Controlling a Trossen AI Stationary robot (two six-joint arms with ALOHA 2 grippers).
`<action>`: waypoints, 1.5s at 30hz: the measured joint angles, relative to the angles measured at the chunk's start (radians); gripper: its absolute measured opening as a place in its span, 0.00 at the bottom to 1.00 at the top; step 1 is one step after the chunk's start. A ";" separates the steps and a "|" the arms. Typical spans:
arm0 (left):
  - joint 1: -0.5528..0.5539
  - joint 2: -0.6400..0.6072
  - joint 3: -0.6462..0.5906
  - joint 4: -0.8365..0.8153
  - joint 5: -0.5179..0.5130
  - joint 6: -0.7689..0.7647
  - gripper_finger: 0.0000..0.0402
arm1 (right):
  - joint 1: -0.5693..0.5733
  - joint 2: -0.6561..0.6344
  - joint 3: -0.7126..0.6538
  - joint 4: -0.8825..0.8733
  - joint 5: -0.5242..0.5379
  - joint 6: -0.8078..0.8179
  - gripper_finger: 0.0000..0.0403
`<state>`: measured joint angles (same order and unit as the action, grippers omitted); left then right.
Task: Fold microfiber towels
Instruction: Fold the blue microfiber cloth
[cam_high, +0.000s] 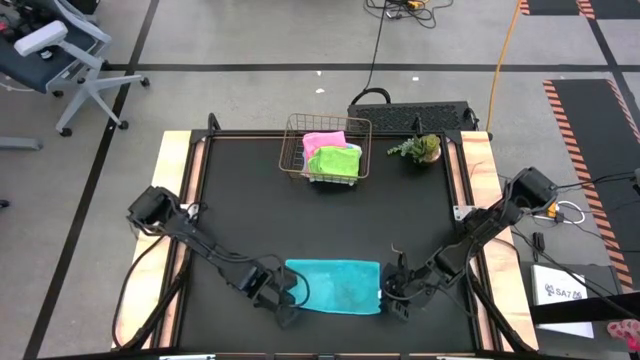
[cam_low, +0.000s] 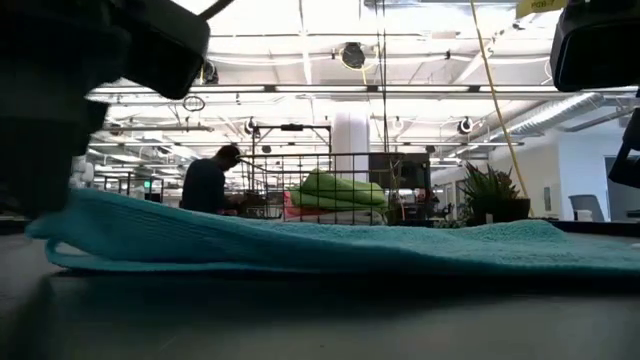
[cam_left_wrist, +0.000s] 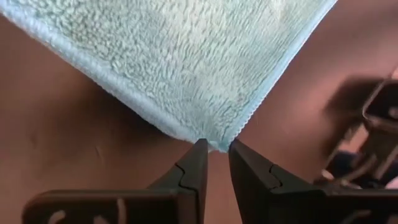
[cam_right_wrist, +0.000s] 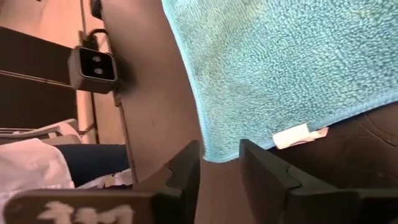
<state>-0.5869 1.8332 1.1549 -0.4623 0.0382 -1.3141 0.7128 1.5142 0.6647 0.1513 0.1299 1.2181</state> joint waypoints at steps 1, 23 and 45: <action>-0.008 0.000 0.000 -0.001 0.014 -0.009 0.17 | -0.003 -0.002 0.000 0.004 0.000 0.000 0.27; 0.010 0.000 0.000 -0.002 -0.304 0.012 0.17 | -0.144 -0.006 0.000 0.002 0.022 -0.065 0.22; 0.147 -0.001 0.000 -0.184 -0.302 0.132 0.01 | -0.225 -0.006 -0.001 -0.118 0.084 -0.149 0.00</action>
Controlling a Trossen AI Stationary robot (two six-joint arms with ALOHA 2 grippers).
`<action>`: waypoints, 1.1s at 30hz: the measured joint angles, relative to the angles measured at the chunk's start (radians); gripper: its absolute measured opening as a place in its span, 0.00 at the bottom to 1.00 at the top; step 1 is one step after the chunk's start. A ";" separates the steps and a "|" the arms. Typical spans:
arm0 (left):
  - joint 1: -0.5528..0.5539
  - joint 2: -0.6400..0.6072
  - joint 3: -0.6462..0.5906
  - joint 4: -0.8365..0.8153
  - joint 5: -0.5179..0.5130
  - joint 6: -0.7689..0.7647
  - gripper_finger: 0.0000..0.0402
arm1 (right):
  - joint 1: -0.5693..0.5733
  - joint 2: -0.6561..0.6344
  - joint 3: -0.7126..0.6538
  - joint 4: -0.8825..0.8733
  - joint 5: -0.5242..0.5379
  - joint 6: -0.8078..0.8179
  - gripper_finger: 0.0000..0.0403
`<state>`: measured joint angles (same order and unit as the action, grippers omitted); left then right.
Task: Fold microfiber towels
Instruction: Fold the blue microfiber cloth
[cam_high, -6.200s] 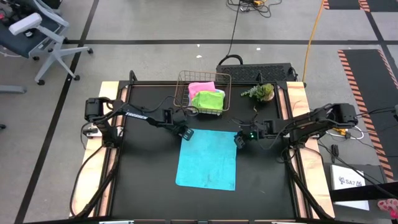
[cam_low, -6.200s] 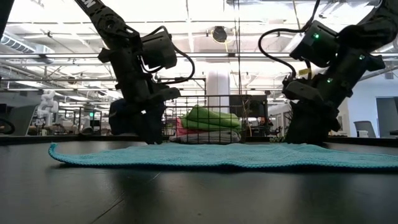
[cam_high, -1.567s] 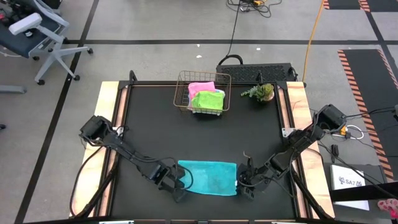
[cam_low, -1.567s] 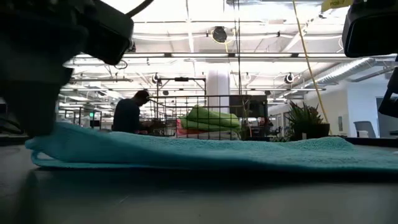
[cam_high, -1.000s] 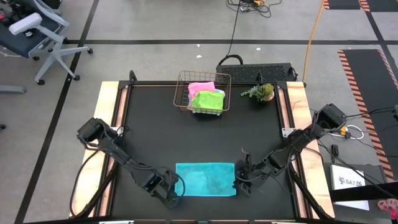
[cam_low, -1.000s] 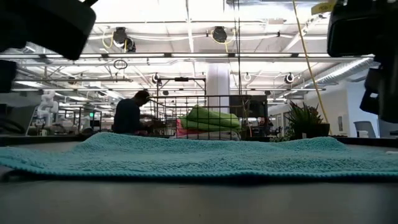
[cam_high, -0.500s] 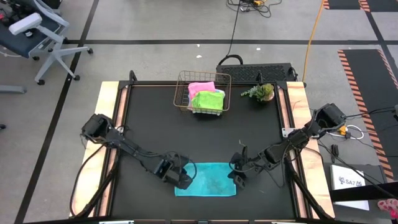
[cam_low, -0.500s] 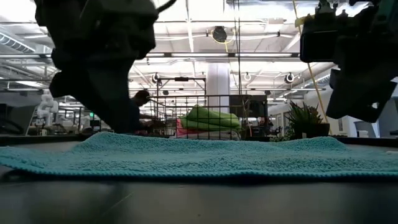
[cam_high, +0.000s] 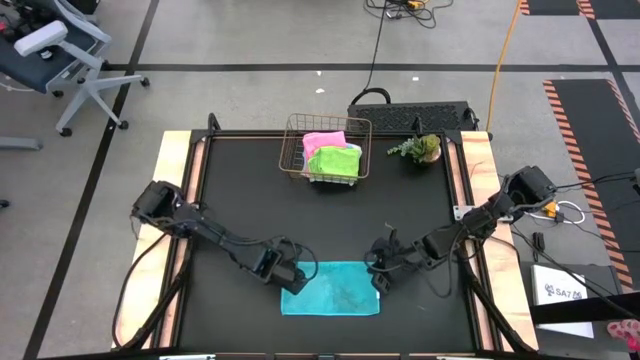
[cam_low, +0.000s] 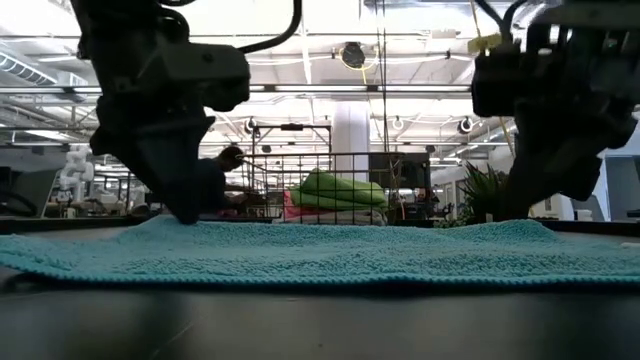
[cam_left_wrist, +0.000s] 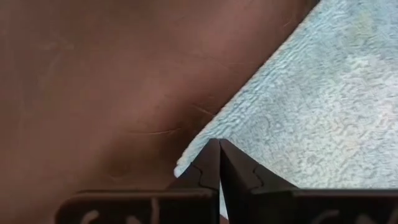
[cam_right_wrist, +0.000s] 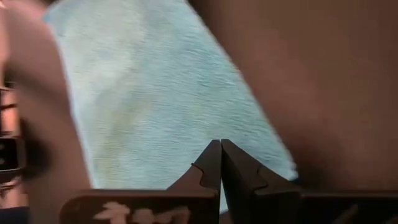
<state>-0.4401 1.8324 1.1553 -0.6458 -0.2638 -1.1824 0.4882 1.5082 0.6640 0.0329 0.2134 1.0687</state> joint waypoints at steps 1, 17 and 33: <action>0.003 0.000 0.000 -0.006 0.000 0.000 0.02 | -0.006 0.000 0.000 -0.017 0.000 0.000 0.00; 0.009 0.000 0.000 -0.045 0.048 0.010 0.01 | -0.058 0.000 -0.001 -0.046 0.015 0.014 0.00; -0.038 0.000 0.000 -0.043 0.023 0.000 0.01 | -0.006 0.024 -0.001 -0.002 -0.007 0.073 0.00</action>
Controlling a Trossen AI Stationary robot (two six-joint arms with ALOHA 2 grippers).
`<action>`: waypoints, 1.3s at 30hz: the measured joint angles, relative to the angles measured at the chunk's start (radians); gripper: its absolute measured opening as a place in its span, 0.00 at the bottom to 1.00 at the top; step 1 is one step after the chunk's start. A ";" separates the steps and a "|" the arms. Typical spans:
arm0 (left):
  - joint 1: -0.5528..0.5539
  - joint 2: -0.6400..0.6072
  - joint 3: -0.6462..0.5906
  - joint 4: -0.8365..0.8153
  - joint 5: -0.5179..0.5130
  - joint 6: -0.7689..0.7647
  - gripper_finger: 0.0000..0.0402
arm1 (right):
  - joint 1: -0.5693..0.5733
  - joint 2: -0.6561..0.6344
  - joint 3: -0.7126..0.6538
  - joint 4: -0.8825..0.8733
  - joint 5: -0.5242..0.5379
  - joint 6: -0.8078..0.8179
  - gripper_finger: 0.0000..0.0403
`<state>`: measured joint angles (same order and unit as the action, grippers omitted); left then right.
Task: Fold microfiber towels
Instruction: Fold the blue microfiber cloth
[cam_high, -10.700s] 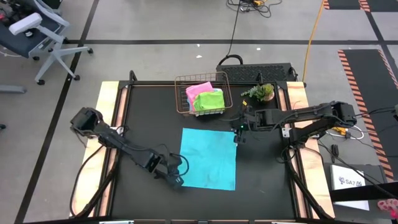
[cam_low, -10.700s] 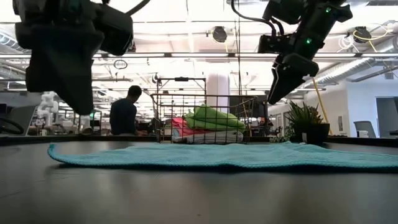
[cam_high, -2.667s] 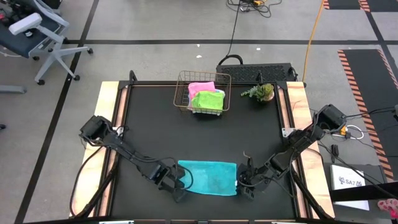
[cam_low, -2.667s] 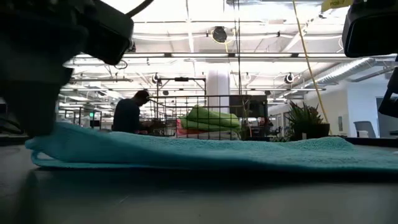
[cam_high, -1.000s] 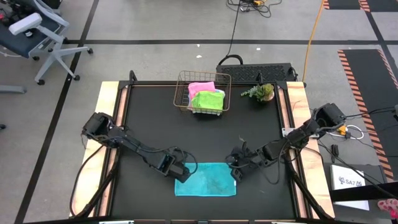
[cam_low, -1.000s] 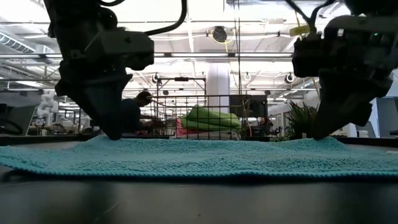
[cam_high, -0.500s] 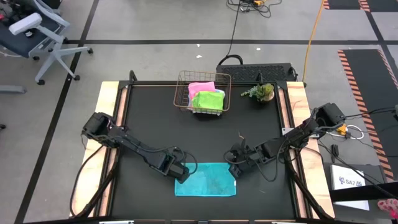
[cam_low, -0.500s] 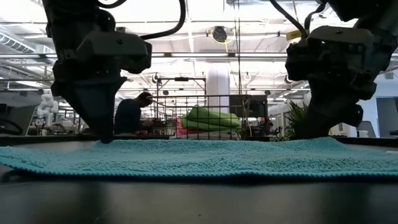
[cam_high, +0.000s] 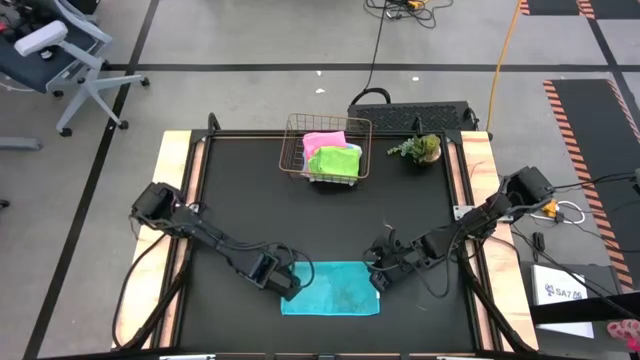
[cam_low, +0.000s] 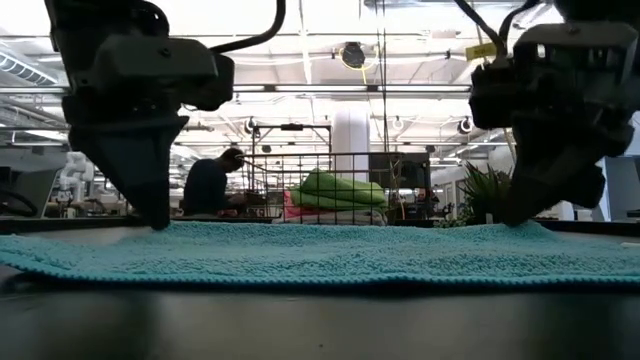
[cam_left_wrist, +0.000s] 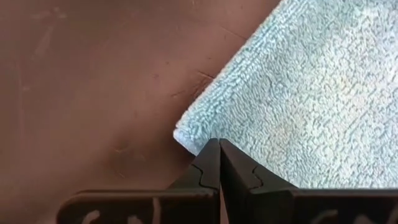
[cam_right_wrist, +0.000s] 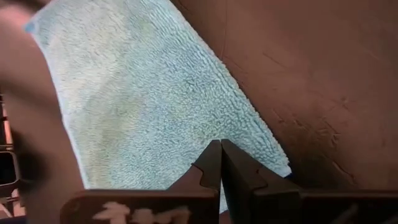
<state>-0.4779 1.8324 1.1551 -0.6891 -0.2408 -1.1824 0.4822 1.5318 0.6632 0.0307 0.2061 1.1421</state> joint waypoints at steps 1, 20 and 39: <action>0.001 0.000 0.000 0.000 -0.001 0.000 0.01 | 0.000 0.006 0.000 0.002 0.000 0.003 0.00; 0.030 0.075 -0.003 0.010 -0.047 -0.004 0.01 | -0.026 0.053 0.003 -0.069 0.002 -0.035 0.00; 0.233 0.078 -0.006 0.005 -0.105 0.198 0.01 | -0.189 0.041 0.000 -0.229 0.005 -0.273 0.00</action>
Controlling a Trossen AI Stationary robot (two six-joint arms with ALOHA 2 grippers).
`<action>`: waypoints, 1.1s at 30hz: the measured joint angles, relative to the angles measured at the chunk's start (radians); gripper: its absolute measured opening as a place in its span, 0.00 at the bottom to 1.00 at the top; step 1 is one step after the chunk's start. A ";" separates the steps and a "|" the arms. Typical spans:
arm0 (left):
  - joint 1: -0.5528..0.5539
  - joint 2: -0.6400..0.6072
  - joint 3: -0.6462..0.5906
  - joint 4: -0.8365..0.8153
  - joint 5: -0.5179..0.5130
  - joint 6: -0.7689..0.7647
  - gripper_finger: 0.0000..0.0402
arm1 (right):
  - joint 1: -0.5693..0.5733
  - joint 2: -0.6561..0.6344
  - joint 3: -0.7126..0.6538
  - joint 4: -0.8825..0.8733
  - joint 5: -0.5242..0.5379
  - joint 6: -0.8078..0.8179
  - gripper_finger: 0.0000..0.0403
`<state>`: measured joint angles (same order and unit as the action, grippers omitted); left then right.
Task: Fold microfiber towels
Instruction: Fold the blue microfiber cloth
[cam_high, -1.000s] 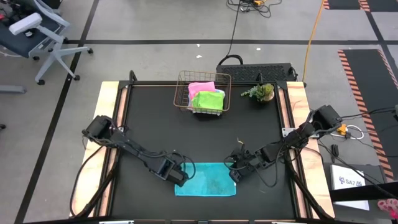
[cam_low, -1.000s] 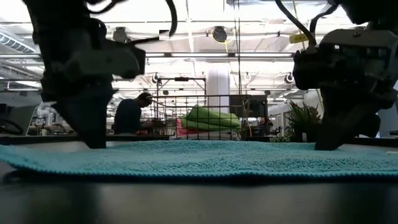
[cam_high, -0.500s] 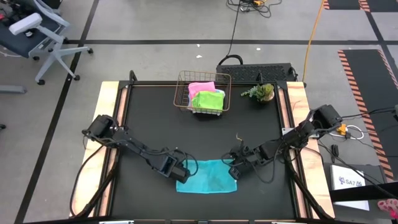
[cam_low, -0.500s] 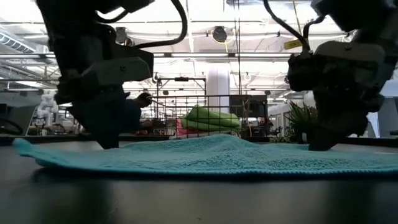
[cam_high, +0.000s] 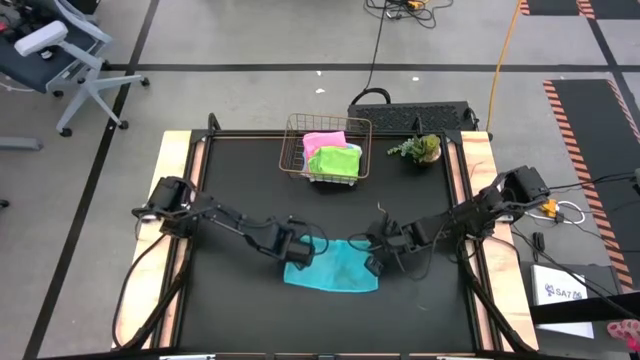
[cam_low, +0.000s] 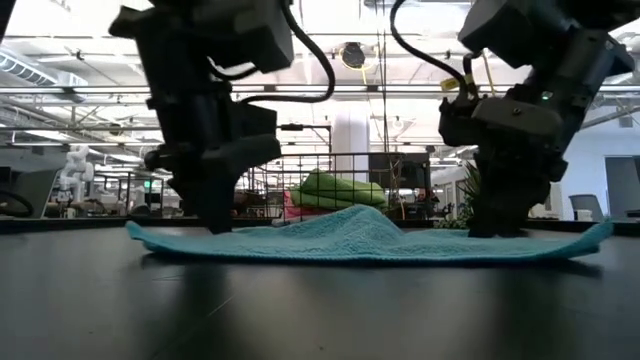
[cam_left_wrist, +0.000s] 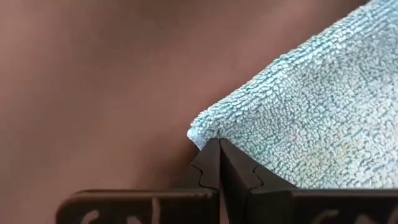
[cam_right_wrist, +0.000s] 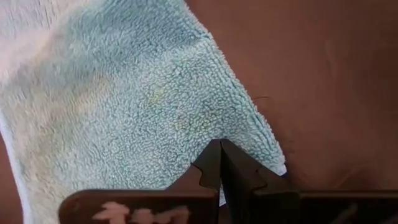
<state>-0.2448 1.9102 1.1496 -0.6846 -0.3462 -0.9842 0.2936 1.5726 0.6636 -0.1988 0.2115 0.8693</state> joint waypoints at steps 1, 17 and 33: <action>0.012 0.000 0.000 0.000 0.000 0.009 0.01 | -0.005 0.000 0.000 -0.017 0.000 -0.007 0.00; 0.045 0.002 -0.001 0.062 0.003 0.058 0.04 | -0.099 -0.101 -0.002 -0.191 0.031 -0.138 0.00; 0.036 -0.156 -0.003 0.118 -0.006 0.145 0.05 | -0.122 -0.347 -0.004 -0.176 0.020 -0.108 0.00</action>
<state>-0.2085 1.7546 1.1465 -0.5667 -0.3527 -0.8394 0.1715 1.2255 0.6594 -0.3751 0.2315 0.7613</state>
